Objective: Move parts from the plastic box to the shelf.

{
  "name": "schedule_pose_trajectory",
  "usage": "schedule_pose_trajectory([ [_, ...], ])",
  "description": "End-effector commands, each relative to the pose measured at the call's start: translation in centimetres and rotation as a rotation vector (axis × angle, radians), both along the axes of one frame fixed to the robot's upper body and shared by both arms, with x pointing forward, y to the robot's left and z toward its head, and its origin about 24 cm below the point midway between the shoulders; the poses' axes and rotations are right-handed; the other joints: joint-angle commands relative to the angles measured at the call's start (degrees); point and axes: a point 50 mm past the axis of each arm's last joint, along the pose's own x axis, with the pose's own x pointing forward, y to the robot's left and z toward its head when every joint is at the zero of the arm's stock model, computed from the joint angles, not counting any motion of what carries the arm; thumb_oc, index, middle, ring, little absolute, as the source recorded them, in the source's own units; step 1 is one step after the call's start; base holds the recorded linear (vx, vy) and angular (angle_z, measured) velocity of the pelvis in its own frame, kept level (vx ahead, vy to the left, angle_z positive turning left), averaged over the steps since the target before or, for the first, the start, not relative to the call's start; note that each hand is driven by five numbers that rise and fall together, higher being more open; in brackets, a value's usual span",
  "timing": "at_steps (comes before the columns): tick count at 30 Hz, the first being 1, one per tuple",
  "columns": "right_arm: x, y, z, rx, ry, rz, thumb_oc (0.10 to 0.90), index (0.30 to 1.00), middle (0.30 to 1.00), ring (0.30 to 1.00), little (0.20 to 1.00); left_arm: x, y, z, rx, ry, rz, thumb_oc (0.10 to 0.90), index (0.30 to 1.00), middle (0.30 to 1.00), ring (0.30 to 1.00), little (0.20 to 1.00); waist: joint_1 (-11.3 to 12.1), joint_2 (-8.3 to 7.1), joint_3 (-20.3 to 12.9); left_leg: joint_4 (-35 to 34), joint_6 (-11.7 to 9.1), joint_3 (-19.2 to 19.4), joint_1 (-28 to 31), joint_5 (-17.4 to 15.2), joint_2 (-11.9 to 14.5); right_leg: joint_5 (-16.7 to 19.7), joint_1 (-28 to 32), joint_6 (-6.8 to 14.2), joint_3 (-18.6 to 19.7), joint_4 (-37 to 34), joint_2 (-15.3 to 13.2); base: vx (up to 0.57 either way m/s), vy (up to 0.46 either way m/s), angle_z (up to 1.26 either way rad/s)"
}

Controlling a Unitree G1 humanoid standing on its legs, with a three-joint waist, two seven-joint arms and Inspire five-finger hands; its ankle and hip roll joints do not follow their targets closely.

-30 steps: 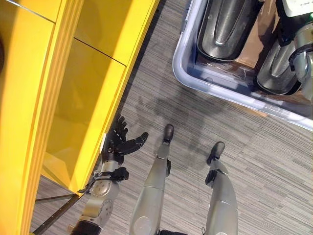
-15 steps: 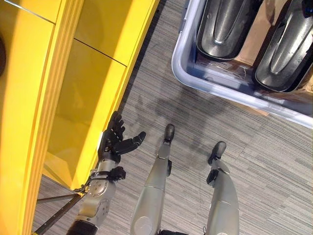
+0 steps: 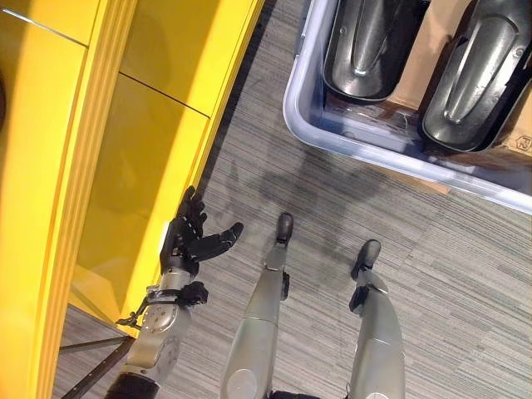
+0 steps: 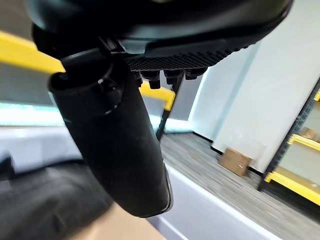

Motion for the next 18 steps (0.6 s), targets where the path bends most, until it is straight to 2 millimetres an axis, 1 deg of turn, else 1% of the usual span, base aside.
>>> schedule_pose_trajectory([
  [1,-2.9,0.2,2.7,0.188,-0.197,0.198,0.9,1.0,1.0,1.0,1.0,-0.6,0.3,1.8,-0.011,-0.106,0.021,0.9,1.0,1.0,1.0,1.0,-1.16,-1.66,-0.74,4.53,-1.69,2.1,-1.18,-4.22,3.68,-6.36,14.0,0.42,3.27,-3.03,0.96,-0.03,0.004,0.0],
  [2,-2.9,0.1,2.6,0.191,-0.199,0.197,0.9,1.0,1.0,1.0,1.0,-0.6,0.4,1.9,-0.008,-0.107,0.021,0.9,1.0,1.0,1.0,1.0,-1.03,-1.74,-0.74,4.29,-1.65,2.04,-1.27,-3.81,3.72,-6.04,13.88,0.41,3.24,-3.16,1.04,0.0,0.0,0.0],
  [3,-3.0,0.6,2.3,0.216,-0.197,0.245,0.9,1.0,1.0,1.0,1.0,-0.5,0.3,1.7,-0.015,-0.103,0.025,0.9,1.0,1.0,1.0,1.0,-1.4,-2.07,-0.74,4.45,-1.63,2.07,-0.35,-4.31,3.84,-6.31,14.69,0.35,3.25,-3.19,1.14,0.0,0.0,0.0],
  [4,-3.3,0.5,2.1,0.23,-0.213,0.266,0.9,1.0,1.0,1.0,1.0,-0.5,0.3,1.7,-0.012,-0.1,0.025,0.9,1.0,1.0,1.0,1.0,-1.49,-2.52,-0.74,4.11,-1.58,2.05,0.23,-4.0,4.04,-6.04,15.27,0.31,3.11,-3.51,1.25,0.01,-0.045,-0.01],
  [5,-3.3,0.8,1.0,0.26,-0.209,0.322,0.9,1.0,1.0,1.0,1.0,-0.4,0.2,1.6,-0.018,-0.094,0.027,0.9,1.0,1.0,1.0,1.0,-2.01,-3.14,-0.74,4.19,-1.63,2.19,2.14,-4.56,4.27,-6.39,17.15,0.29,2.94,-3.81,1.34,0.0,0.0,0.0],
  [6,-3.3,0.7,0.9,0.263,-0.209,0.321,0.9,1.0,1.0,1.0,1.0,-0.4,0.3,1.6,-0.014,-0.094,0.026,0.9,1.0,1.0,1.0,1.0,-1.89,-3.21,-0.74,3.93,-1.58,2.14,2.13,-4.17,4.29,-6.08,17.13,0.28,2.9,-3.99,1.4,0.0,0.0,0.0],
  [7,-3.3,0.9,0.4,0.286,-0.202,0.357,0.9,1.0,1.0,1.0,1.0,-0.4,0.2,1.4,-0.017,-0.08,0.028,0.9,1.0,1.0,1.0,1.0,-2.16,-3.5,-0.74,3.93,-1.66,2.14,3.44,-4.58,4.43,-6.39,18.39,0.29,2.87,-4.24,1.4,-0.02,-0.017,-0.04],
  [8,-3.4,0.8,-0.1,0.299,-0.197,0.371,0.9,1.0,1.0,1.0,1.0,-0.3,0.3,1.3,-0.015,-0.078,0.026,0.9,1.0,1.0,1.0,1.0,-2.21,-3.74,-0.74,3.45,-1.64,2.21,4.2,-4.17,4.64,-6.02,19.08,0.27,2.72,-4.75,1.49,0.0,-0.044,-0.08],
  [9,-3.3,1.1,-1.3,0.322,-0.175,0.419,0.9,1.0,1.0,1.0,1.0,-0.3,0.3,1.4,-0.011,-0.077,0.021,0.9,1.0,1.0,1.0,1.0,-2.6,-4.03,-1.27,3.01,-1.81,2.23,5.67,-4.0,4.88,-5.85,20.54,0.29,2.58,-5.54,1.54,-0.01,-0.037,-0.1],
  [10,-3.4,1.0,-1.4,0.326,-0.174,0.418,0.9,1.0,1.0,1.0,1.0,-0.4,0.3,1.4,-0.007,-0.075,0.021,0.9,1.0,1.0,1.0,1.0,-2.51,-4.18,-1.26,2.91,-1.82,2.2,5.86,-3.97,4.87,-5.82,20.77,0.28,2.52,-5.67,1.55,0.02,-0.028,-0.11],
  [13,-3.4,1.5,-3.6,0.39,-0.139,0.51,0.9,1.0,1.0,1.0,1.0,-0.4,0.4,1.0,-0.003,-0.056,0.02,0.9,1.0,1.0,1.0,1.0,-2.98,-4.98,-2.66,1.71,-2.02,2.5,8.3,-3.72,5.54,-5.41,23.2,0.36,2.13,-7.89,1.65,0.02,-0.018,-0.08],
  [14,-3.3,1.8,-4.4,0.415,-0.118,0.54,0.9,1.0,1.0,1.0,1.0,-0.4,0.4,1.0,-0.004,-0.053,0.023,0.9,1.0,1.0,1.0,1.0,-3.24,-5.01,-3.04,1.39,-2.03,2.59,8.87,-3.68,5.69,-5.27,23.6,0.38,2.12,-8.37,1.75,0.02,-0.012,-0.1],
  [17,-3.3,2.9,-6.9,0.479,-0.034,0.643,0.9,1.0,1.0,1.0,1.0,-0.5,0.5,0.8,0.007,-0.037,0.021,0.9,1.0,1.0,1.0,1.0,-3.5,-6.06,-4.34,0.5,-2.03,3.01,11.1,-3.66,6.34,-4.58,25.56,0.47,2.27,-10.11,2.12,0.03,-0.012,-0.11],
  [18,-3.3,3.2,-7.4,0.486,-0.002,0.663,0.9,1.0,1.0,1.0,1.0,-0.5,0.5,0.7,0.01,-0.031,0.014,0.9,1.0,1.0,1.0,1.0,-3.64,-6.42,-4.81,0.25,-1.92,3.12,11.81,-3.73,6.55,-4.44,26.02,0.47,2.42,-10.61,2.28,0.03,-0.018,-0.18],
])
